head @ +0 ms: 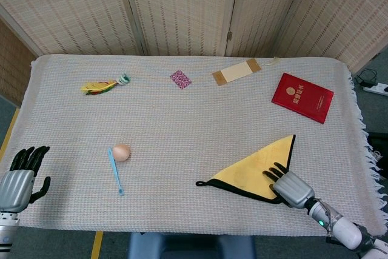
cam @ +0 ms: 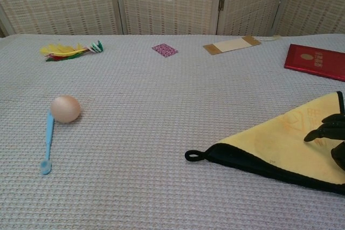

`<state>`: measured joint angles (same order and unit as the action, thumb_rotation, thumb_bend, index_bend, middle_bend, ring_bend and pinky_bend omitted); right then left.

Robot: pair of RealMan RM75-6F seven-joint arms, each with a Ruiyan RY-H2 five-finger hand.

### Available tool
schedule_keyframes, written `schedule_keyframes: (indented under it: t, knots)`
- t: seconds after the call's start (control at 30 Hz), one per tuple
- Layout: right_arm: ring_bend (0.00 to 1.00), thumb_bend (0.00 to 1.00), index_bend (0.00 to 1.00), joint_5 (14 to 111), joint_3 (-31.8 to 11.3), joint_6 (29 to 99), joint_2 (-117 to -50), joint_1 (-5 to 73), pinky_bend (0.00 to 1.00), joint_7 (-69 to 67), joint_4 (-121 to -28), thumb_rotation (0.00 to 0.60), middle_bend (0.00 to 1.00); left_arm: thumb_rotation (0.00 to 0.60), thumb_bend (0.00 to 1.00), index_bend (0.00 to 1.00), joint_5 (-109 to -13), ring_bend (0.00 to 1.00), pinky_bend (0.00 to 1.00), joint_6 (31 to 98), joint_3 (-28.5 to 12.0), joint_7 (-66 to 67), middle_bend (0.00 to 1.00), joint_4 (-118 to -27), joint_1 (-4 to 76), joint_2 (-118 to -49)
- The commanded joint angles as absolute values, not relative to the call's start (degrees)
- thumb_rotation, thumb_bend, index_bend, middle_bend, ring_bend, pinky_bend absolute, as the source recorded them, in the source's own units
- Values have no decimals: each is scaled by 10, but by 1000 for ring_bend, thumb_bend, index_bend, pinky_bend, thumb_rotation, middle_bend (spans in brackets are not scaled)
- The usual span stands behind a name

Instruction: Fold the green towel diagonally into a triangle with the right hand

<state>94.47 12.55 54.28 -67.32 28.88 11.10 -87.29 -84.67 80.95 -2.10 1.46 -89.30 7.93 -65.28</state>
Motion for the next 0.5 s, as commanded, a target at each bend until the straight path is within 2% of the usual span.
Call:
schedule_keyframes:
  t: [0.03,0.1,0.2,0.37,0.5]
  knots:
    - [78,470,575,935,125,529,-666,289,0,120,-881,600,89,600,566,0,-845,15,0,808,-21,15,130,-893,80,-653]
    - [43,470,422,927,124,521,-661,290,0,124,-887,600,37,600,566,0,-845,15,0,807,-21,15,130,-892,80,-654]
    - [17,470,265,921,123,510,-656,292,0,124,-896,600,2,600,566,0,-844,15,0,808,-22,15,130,-892,81,-654]
    - [0,470,160,926,125,503,-647,294,0,120,-908,600,0,600,566,0,-843,15,0,808,-22,15,130,-892,80,-654]
    - [0,470,154,932,128,519,-625,286,0,110,-929,600,0,600,566,0,-845,15,0,811,-22,13,130,-893,79,-653]
